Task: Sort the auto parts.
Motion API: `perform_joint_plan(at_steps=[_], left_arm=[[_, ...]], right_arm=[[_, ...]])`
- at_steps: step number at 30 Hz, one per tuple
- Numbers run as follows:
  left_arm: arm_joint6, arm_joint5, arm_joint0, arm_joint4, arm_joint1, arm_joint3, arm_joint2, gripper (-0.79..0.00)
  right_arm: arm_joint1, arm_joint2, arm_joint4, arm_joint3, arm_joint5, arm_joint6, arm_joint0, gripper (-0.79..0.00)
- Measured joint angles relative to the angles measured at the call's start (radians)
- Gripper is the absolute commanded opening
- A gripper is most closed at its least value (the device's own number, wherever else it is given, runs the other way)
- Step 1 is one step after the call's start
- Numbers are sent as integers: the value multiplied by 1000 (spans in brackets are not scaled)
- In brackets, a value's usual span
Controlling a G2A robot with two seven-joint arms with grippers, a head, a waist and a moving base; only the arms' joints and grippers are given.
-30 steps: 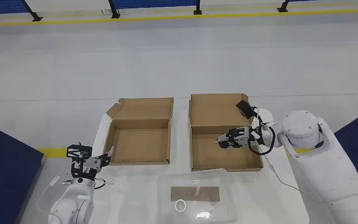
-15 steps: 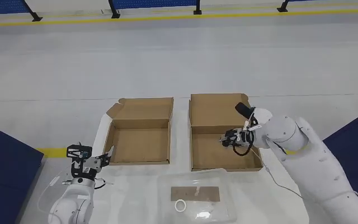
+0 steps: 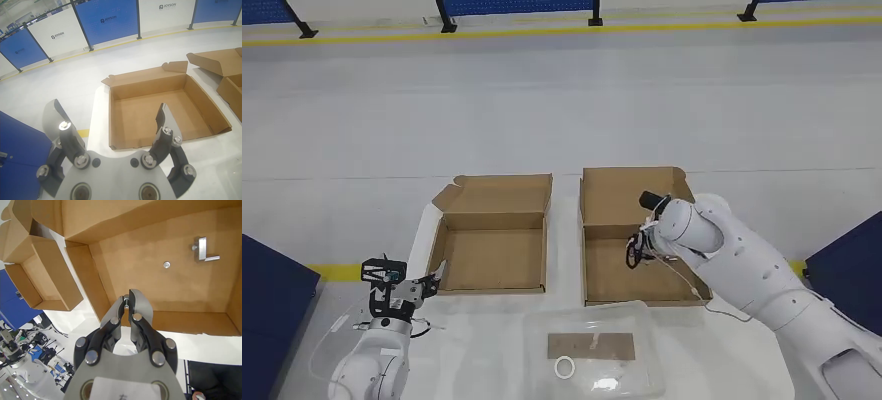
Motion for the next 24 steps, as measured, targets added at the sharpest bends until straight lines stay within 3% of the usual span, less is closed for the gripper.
perform_joint_plan(at_steps=[9, 24], left_arm=[[0, 0, 0, 0, 0, 0, 0, 0], [0, 0, 0, 0, 0, 0, 0, 0]], right_arm=[[-5, -20, -32, 2, -3, -35, -21, -785], [-132, -171, -72, 197, 58, -114, 46, -785]])
